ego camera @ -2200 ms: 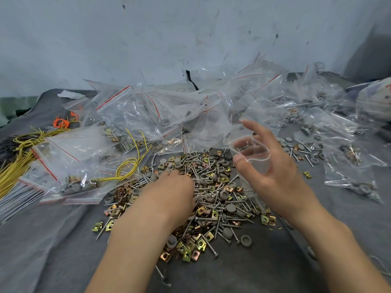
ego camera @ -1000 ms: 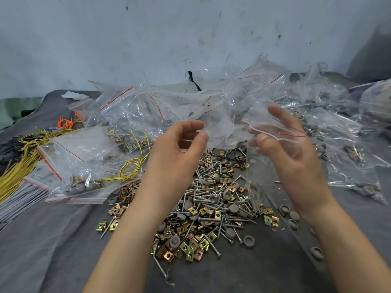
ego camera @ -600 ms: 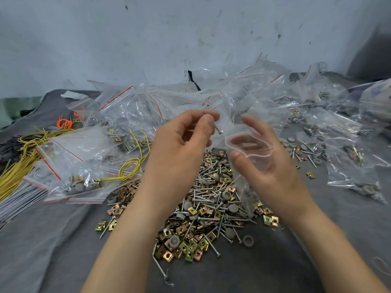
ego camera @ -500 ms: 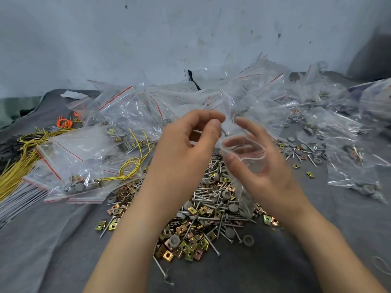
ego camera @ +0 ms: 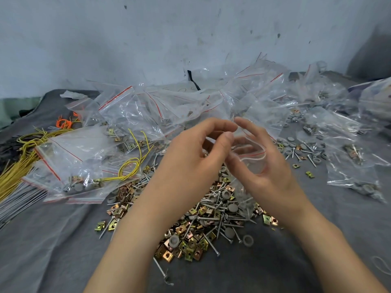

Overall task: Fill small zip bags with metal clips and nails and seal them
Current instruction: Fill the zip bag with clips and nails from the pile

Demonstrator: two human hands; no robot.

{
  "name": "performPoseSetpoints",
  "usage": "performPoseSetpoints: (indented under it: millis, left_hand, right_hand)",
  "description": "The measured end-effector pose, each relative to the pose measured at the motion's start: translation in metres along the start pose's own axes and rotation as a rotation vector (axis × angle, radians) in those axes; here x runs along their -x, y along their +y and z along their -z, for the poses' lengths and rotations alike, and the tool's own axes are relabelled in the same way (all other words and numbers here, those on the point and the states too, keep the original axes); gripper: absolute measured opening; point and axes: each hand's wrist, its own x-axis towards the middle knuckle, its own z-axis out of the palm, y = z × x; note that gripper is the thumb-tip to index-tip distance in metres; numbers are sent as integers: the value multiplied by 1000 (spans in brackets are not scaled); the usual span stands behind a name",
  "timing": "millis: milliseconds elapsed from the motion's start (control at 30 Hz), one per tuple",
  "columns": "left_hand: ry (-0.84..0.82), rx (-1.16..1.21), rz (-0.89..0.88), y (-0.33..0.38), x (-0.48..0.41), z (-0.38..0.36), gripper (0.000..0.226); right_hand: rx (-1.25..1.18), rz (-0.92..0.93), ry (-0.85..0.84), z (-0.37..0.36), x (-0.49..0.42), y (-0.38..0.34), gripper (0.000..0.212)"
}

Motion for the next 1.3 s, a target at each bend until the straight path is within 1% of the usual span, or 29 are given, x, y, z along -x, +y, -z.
performPoseSetpoints:
  millis: [167, 267, 333, 367, 433, 533, 600, 700, 767, 867, 1033, 1167, 1300]
  left_hand:
    - [62, -2, 26, -5, -1, 8, 17]
    - [83, -60, 72, -16, -2, 11, 17]
    - [61, -137, 142, -26, -1, 14, 17]
    - [22, -208, 184, -32, 0, 15, 18]
    - [-109, -371, 263, -42, 3, 17, 20]
    - [-307, -549, 327, -52, 10, 15, 22]
    - [-381, -598, 351, -54, 12, 13, 19]
    - [-438, -589, 368, -54, 14, 13, 15]
    - [-484, -588, 375, -54, 14, 14, 16]
    - [-564, -678, 363, -53, 14, 13, 18]
    - [-552, -772, 293, -51, 16, 5, 18]
    - [-518, -714, 305, -51, 14, 8, 17]
    - [-445, -648, 306, -52, 14, 12, 16]
  right_hand:
    - [-36, -9, 21, 2, 0, 0, 54]
    - [-63, -15, 46, 5, 0, 0, 54]
    - [-75, -19, 61, 7, 0, 0, 55]
    - [-76, -19, 67, 9, -1, 0, 55]
    - [-64, -17, 76, 10, -1, -1, 54]
    - [-52, -15, 89, 11, -1, -2, 53]
    - [-48, -16, 101, 12, -2, -1, 54]
    - [-47, -19, 105, 14, -2, -1, 53]
    - [-43, -19, 105, 14, -2, 0, 53]
    - [-42, -17, 107, 15, -2, 2, 53]
    - [-40, -13, 107, 15, -3, 3, 53]
    - [-48, -11, 110, 15, -3, 3, 53]
    - [-40, -6, 114, 15, -3, 3, 52]
